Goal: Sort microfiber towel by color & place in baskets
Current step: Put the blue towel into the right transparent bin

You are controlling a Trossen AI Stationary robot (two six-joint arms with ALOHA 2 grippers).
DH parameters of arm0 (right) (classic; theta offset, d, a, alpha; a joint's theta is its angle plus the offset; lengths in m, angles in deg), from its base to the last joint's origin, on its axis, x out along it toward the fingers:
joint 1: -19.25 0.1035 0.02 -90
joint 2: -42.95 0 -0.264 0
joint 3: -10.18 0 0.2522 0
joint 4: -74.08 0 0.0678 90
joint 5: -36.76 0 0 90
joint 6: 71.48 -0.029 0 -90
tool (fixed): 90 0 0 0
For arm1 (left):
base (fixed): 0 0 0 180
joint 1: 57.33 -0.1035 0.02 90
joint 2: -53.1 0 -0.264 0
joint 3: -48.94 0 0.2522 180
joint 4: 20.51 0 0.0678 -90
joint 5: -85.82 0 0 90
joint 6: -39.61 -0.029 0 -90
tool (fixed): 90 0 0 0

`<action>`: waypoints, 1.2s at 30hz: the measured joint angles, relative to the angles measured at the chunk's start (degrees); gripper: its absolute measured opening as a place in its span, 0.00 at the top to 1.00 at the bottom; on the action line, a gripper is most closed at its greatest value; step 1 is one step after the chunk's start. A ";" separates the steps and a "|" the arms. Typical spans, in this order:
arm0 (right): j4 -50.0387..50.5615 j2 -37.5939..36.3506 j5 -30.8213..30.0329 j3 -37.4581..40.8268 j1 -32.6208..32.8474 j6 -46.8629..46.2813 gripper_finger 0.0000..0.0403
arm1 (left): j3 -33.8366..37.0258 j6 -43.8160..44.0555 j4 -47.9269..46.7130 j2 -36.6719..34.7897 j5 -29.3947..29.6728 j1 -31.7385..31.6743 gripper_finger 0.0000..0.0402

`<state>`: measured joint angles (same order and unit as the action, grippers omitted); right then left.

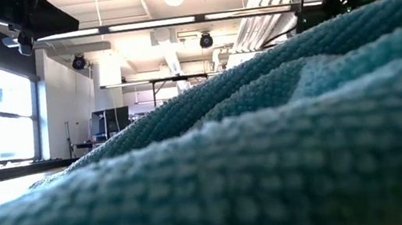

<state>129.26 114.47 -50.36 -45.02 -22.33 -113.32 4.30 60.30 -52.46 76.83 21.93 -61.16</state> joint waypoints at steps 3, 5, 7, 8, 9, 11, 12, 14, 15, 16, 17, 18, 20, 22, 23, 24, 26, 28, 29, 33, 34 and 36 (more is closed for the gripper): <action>0.05 0.00 -0.61 -1.35 0.02 0.47 1.00 | 0.00 0.26 0.01 0.00 -0.01 0.00 0.88; -0.05 0.00 -0.80 -2.19 -0.04 0.59 1.00 | 0.00 0.67 0.02 0.00 0.00 0.00 0.88; -0.02 0.00 -1.07 -2.54 -0.04 0.73 1.00 | 0.00 1.61 0.02 0.00 0.00 -0.01 0.88; 0.13 0.00 -1.40 -2.54 -0.04 0.76 1.00 | 0.00 1.75 0.02 0.00 0.00 0.00 0.88; 0.61 0.11 -2.08 -2.54 -0.04 0.74 1.00 | 0.00 1.77 0.02 0.00 0.00 0.00 0.88; 1.53 0.67 -3.65 -2.22 -0.04 0.74 1.00 | 0.00 1.75 0.02 0.00 0.00 0.00 0.88; 1.68 1.04 -4.13 -1.72 -0.09 0.74 1.00 | 0.00 1.75 0.02 0.00 0.00 0.00 0.88; 1.60 2.11 -4.30 -0.51 -0.45 0.72 1.00 | 0.00 1.75 0.03 0.00 0.00 0.00 0.88; 1.32 2.73 -4.34 0.00 -0.59 0.73 1.00 | 0.00 1.75 0.03 0.00 0.00 0.00 0.88; 0.89 3.35 -4.42 0.48 -0.82 0.72 1.00 | 0.00 1.75 0.04 0.00 0.00 0.00 0.88; 0.31 3.89 -4.44 0.97 -0.95 0.74 1.00 | 0.00 1.75 0.03 0.00 0.00 0.00 0.88; -0.24 4.42 -4.45 1.40 -1.13 0.87 1.00 | 0.00 1.73 0.02 0.00 0.00 0.00 0.88; -1.27 5.07 -4.57 1.87 -1.22 1.33 1.00 | 0.00 1.70 0.03 0.00 0.00 0.00 0.88; -1.57 5.25 -5.36 1.87 -1.18 1.73 1.00 | 0.00 1.70 0.04 0.00 0.00 0.00 0.88; -1.67 5.25 -5.66 1.87 -1.18 1.77 1.00 | 0.00 1.73 0.03 0.00 -0.01 0.00 0.88; -1.52 5.25 -5.70 1.79 -1.18 1.77 1.00 | 0.00 1.70 0.02 0.00 -0.07 0.00 0.88; -0.83 5.22 -5.70 1.16 -1.18 2.09 1.00 | 0.00 1.71 0.02 0.00 -0.54 0.00 0.88; 0.63 5.20 -5.65 0.09 -1.18 2.27 1.00 | 0.00 1.70 0.02 0.00 -1.32 0.00 0.88; 1.55 5.14 -5.64 -0.60 -1.15 2.27 1.00 | 0.00 1.70 0.02 0.00 -1.68 0.00 0.88; 6.71 4.87 -4.53 -4.23 -1.14 3.12 1.00 | 0.00 1.70 0.00 0.00 -1.97 0.00 0.88; 8.46 4.87 -4.34 -5.32 -1.14 3.44 1.00 | 0.00 1.70 0.00 0.00 -1.97 0.00 0.88; 11.57 4.87 -4.20 -7.87 -1.14 3.76 1.00 | 0.00 1.70 0.00 0.00 -1.97 0.00 0.88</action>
<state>140.83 119.35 -54.55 -52.89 -23.46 -109.56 4.30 62.00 -52.46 76.83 19.96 -61.16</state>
